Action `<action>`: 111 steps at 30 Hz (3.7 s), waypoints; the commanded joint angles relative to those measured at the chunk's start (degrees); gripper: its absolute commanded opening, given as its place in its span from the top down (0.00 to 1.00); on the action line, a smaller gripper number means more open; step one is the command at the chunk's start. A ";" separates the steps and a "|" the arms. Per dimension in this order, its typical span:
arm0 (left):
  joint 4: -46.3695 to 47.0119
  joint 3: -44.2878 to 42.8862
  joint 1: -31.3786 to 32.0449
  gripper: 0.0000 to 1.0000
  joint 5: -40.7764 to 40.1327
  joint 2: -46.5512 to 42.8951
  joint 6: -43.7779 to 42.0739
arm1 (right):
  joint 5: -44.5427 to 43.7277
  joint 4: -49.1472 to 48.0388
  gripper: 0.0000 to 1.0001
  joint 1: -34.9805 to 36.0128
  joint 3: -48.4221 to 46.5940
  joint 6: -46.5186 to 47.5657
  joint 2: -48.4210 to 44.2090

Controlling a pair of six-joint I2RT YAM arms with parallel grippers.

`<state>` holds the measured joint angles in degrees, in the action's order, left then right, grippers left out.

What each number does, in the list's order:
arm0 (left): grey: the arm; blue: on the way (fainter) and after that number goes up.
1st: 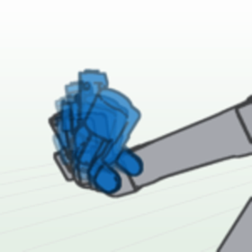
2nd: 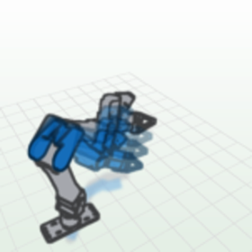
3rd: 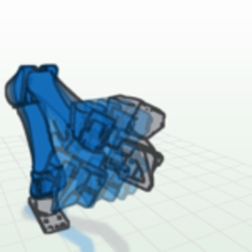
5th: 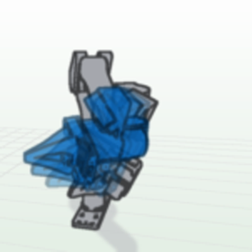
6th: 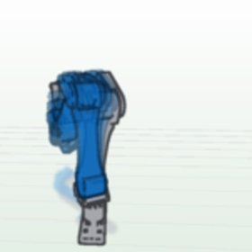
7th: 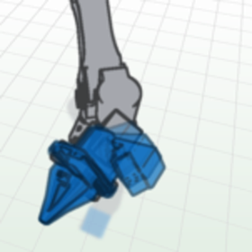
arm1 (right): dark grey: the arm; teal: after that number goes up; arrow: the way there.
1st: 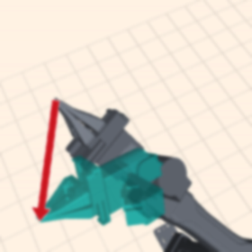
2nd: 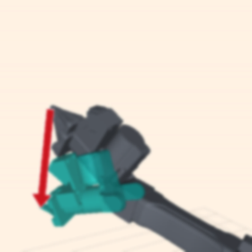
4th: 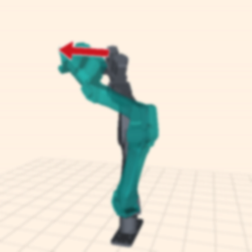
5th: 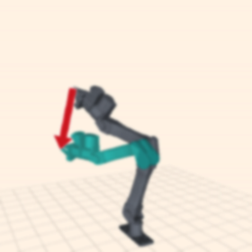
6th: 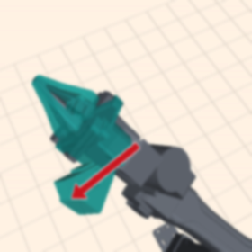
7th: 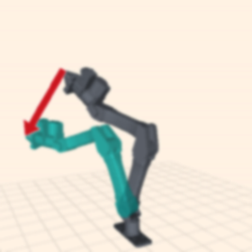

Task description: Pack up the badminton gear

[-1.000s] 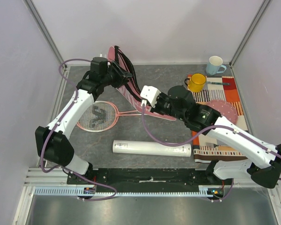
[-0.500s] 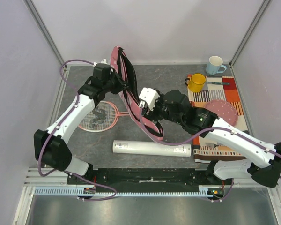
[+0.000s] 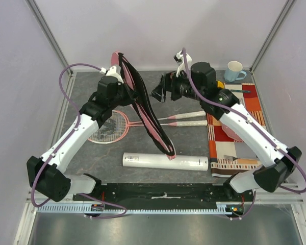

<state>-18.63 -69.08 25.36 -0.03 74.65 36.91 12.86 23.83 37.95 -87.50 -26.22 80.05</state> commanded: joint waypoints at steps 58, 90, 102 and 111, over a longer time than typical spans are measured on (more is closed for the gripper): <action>1.05 -2.47 -2.78 0.43 8.02 8.14 7.21 | -27.36 -17.33 1.00 10.82 -6.45 5.04 16.98; -8.51 -1.50 -17.54 0.98 20.07 -0.12 -8.69 | -40.01 -30.51 1.00 2.56 -0.03 22.79 21.73; -11.15 -8.34 -18.42 0.98 17.61 6.47 -9.48 | -9.62 -31.99 0.97 5.99 -2.94 7.33 25.42; -17.48 -14.94 -18.86 0.98 11.64 8.75 -12.12 | -1.28 -19.76 0.55 5.91 -11.51 11.26 27.87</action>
<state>-35.09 -79.83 7.09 14.85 83.85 27.68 4.23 -4.47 44.51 -89.71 -17.78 106.19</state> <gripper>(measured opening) 0.126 0.332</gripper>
